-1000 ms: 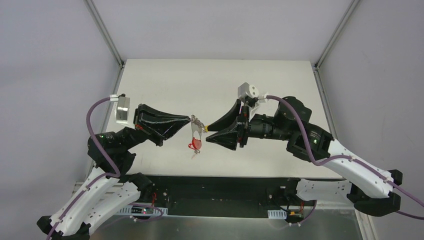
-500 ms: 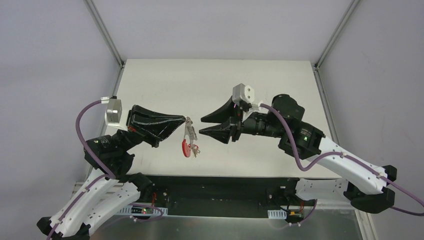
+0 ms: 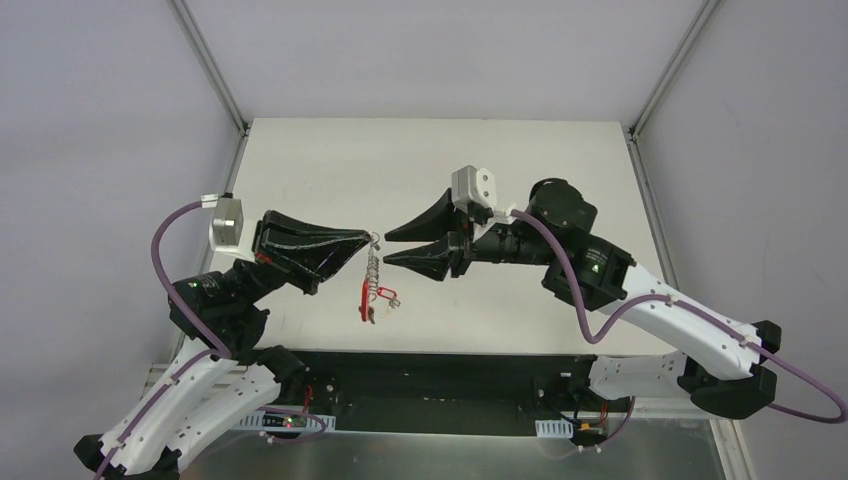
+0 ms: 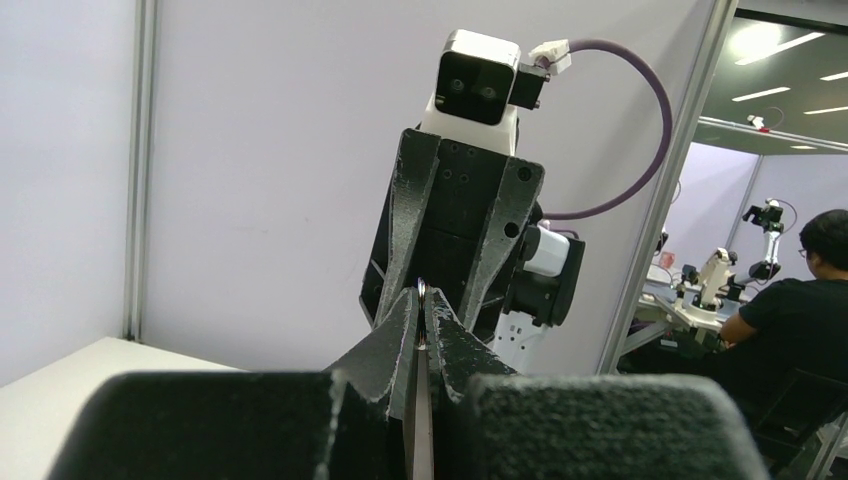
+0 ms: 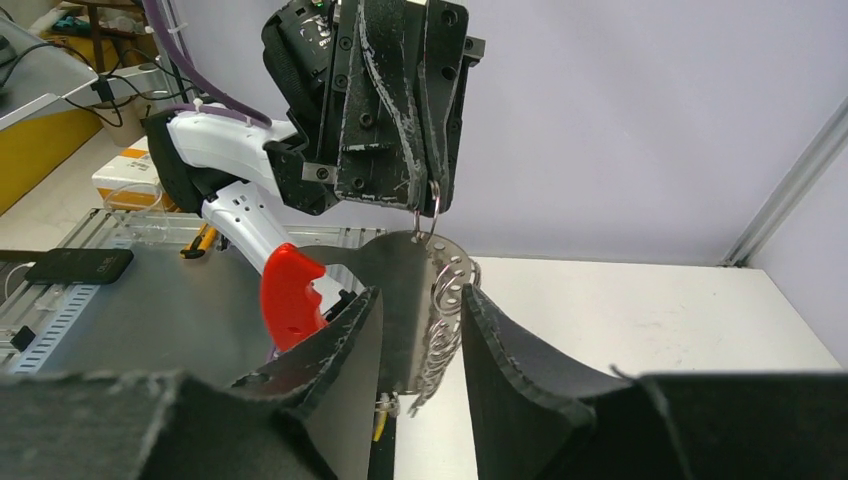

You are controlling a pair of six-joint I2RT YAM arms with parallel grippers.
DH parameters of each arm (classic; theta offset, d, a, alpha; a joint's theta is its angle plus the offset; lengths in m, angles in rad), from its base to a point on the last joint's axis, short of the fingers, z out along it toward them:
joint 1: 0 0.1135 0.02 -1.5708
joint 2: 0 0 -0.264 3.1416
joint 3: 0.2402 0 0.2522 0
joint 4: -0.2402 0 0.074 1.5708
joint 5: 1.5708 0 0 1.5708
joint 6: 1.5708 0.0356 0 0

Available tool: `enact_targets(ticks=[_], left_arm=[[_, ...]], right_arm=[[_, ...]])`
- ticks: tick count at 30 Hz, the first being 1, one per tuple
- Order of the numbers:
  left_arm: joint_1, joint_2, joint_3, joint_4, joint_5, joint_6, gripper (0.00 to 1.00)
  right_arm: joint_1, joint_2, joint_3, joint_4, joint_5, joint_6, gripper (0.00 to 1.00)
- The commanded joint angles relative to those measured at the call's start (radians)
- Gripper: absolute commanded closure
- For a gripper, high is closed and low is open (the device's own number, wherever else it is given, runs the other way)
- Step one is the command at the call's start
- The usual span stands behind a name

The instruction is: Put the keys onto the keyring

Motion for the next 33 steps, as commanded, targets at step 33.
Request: enact_targets(ticks=[33], left_arm=[[-0.01,-0.029,0.007,0.062,0.007,0.003,1.0]], right_arm=[[0.006,0.116,0.167,0.076,-0.098,0.098,1.0]])
